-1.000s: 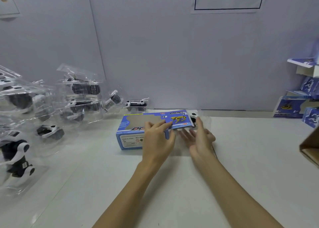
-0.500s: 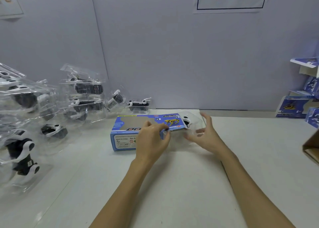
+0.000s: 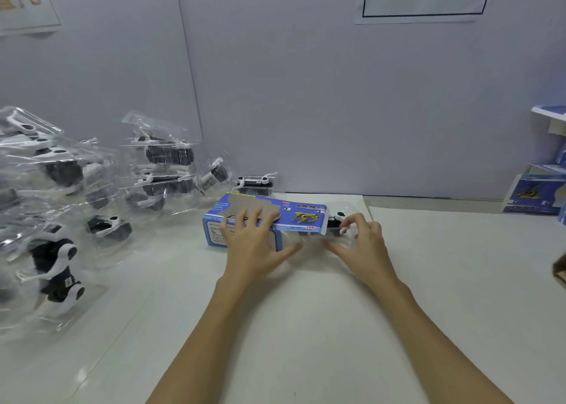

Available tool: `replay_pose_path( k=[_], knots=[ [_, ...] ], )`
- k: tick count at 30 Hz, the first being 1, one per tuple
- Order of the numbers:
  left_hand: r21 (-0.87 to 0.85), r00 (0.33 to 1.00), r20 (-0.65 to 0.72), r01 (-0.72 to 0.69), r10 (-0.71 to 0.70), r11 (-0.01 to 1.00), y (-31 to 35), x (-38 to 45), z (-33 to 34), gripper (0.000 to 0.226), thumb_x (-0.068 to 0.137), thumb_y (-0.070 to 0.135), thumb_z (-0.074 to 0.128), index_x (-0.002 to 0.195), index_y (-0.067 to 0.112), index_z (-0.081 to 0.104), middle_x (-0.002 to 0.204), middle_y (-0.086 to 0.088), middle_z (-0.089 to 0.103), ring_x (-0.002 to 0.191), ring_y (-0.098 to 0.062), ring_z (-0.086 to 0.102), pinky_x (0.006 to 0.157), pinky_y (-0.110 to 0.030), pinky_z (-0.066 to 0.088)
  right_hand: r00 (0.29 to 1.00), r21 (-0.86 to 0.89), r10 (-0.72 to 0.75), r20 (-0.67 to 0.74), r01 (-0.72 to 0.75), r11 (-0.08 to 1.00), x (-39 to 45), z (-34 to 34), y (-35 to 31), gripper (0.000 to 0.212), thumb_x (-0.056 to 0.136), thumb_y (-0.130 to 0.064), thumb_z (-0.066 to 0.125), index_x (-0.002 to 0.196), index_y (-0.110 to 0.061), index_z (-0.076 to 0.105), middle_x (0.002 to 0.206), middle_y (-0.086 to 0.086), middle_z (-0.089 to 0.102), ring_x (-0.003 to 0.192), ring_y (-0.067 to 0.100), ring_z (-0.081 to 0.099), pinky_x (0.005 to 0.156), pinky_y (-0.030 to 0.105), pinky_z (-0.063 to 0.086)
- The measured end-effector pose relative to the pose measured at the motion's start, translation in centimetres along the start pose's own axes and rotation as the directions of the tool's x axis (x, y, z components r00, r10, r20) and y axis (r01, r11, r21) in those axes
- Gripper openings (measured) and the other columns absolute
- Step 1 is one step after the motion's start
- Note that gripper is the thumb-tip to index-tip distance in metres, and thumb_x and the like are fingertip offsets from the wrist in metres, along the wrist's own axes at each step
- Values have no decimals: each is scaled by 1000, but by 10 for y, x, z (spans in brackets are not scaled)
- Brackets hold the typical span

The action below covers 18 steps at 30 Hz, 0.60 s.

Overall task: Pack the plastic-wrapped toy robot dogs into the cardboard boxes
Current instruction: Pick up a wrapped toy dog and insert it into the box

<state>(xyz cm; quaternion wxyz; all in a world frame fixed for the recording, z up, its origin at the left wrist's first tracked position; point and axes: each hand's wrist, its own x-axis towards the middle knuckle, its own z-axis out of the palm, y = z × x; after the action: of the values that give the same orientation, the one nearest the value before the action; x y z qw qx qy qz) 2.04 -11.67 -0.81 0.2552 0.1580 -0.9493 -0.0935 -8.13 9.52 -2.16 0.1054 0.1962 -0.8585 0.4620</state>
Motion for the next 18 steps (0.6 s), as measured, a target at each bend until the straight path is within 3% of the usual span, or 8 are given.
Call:
replay_pose_path(
  k=[5, 9, 12, 16, 18],
  knots=[
    [27, 998, -33, -46, 47, 999, 5, 0, 2, 82, 74, 81, 42, 144, 41, 53, 151, 2, 48, 143, -28, 34, 115, -44, 13, 988, -6, 78, -132, -80, 997, -12, 14, -22, 65, 66, -54, 93, 109, -23, 54, 115, 6, 44, 99, 29, 55, 82, 35, 49],
    [79, 998, -1, -57, 57, 995, 12, 0, 5, 79, 79, 69, 42, 150, 35, 48, 156, -2, 46, 141, -34, 34, 112, -43, 15, 982, -71, 121, -144, -132, 989, -20, 23, -34, 72, 70, -57, 89, 112, -17, 47, 119, 9, 37, 108, 33, 46, 94, 43, 50],
    [109, 999, 8, -52, 51, 993, 14, -1, 9, 76, 82, 64, 44, 151, 31, 47, 157, -3, 47, 141, -39, 35, 111, -44, 15, 979, -116, 129, -156, -148, 982, -22, 23, -39, 71, 70, -62, 87, 110, -18, 47, 118, 10, 37, 106, 36, 49, 91, 44, 52],
    [143, 999, -30, -20, 25, 989, 25, -3, 14, 72, 80, 55, 46, 144, 21, 48, 144, -3, 52, 132, -39, 40, 106, -46, 24, 972, -102, 164, -167, -183, 978, -17, 13, -39, 70, 65, -66, 89, 102, -19, 53, 122, 9, 39, 105, 36, 55, 87, 40, 53],
    [167, 999, -17, -30, 34, 985, 25, -4, 16, 76, 80, 53, 47, 148, 21, 42, 149, -2, 46, 136, -38, 37, 107, -45, 21, 968, -81, 170, -182, -188, 979, -16, 10, -37, 69, 63, -66, 90, 99, -18, 54, 122, 7, 39, 106, 35, 57, 83, 38, 53]
  ],
)
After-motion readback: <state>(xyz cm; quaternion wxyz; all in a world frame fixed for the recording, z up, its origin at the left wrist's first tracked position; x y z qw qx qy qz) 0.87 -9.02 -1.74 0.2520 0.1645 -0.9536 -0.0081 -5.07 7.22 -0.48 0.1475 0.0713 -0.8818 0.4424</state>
